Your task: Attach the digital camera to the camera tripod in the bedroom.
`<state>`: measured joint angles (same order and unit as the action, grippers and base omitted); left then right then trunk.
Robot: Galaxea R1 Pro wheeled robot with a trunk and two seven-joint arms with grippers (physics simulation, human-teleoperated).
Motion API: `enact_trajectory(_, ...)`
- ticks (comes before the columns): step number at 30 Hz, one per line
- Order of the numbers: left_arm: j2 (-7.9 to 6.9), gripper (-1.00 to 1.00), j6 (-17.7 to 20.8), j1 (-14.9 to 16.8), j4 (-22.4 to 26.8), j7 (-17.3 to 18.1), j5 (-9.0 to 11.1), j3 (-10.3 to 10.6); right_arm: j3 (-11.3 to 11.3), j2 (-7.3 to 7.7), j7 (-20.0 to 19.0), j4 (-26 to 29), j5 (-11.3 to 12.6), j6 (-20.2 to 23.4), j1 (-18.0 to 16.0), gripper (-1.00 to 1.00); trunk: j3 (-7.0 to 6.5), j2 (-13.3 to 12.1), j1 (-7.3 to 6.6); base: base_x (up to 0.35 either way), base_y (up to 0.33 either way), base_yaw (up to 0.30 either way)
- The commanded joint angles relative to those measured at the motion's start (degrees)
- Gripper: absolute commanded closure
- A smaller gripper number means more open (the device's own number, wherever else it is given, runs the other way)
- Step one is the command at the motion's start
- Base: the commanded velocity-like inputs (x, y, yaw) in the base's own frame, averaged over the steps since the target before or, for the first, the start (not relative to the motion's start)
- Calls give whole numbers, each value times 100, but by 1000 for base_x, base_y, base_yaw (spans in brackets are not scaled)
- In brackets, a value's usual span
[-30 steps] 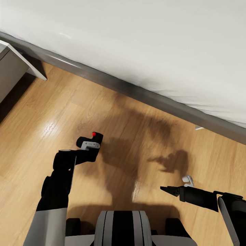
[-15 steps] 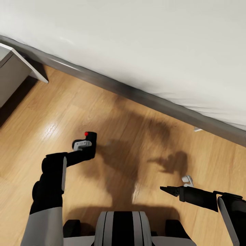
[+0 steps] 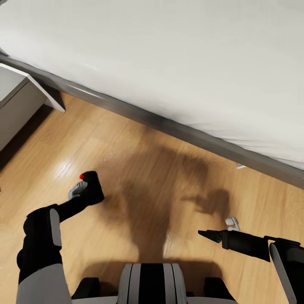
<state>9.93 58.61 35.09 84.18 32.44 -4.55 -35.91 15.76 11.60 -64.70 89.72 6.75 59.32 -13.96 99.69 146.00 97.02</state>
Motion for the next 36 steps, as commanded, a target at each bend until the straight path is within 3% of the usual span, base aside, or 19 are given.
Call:
enact_trajectory(1, 7, 100, 35, -5, -17, 61, 56, -223, 3, 1, -3, 0, 19, 37, -2, -100, -20, 0, -3, 0, 0, 0)
enact_trajectory(2, 7, 100, 30, -20, -51, 61, 143, -587, 4, 3, -5, 1, 19, 40, -2, -100, -42, -2, -6, 0, 0, 0)
enact_trajectory(4, 7, 100, 25, -33, -81, 82, 225, -985, 2, 6, -6, 1, 19, 44, -2, -100, -87, -4, -11, 0, 0, 0)
enact_trajectory(10, 7, 100, 56, -78, -107, 254, 344, -1356, 5, 2, -9, 2, 19, 45, -2, -100, -220, -12, -26, 0, 0, 0)
enact_trajectory(16, 7, 100, 67, -225, -169, 901, 525, -1447, 3, 1, -14, 2, 19, 45, -2, -100, -352, -20, -42, 0, 0, 0)
enact_trajectory(22, -37, 100, 64, -387, -220, 2219, 591, -1481, 5, 6, -16, 2, 22, 45, -2, -100, -485, -28, -57, 0, 0, 0)
enact_trajectory(27, -48, 100, 59, -429, -231, 2884, 562, -1481, 2, 2, -16, 2, 21, 44, -2, -100, -596, -35, -70, 0, 0, 0)
enact_trajectory(36, -48, 100, 58, -448, -235, 3152, 550, -1473, -2, 1, -14, 2, 26, 45, -2, -100, -796, -47, -93, 0, 0, 0)
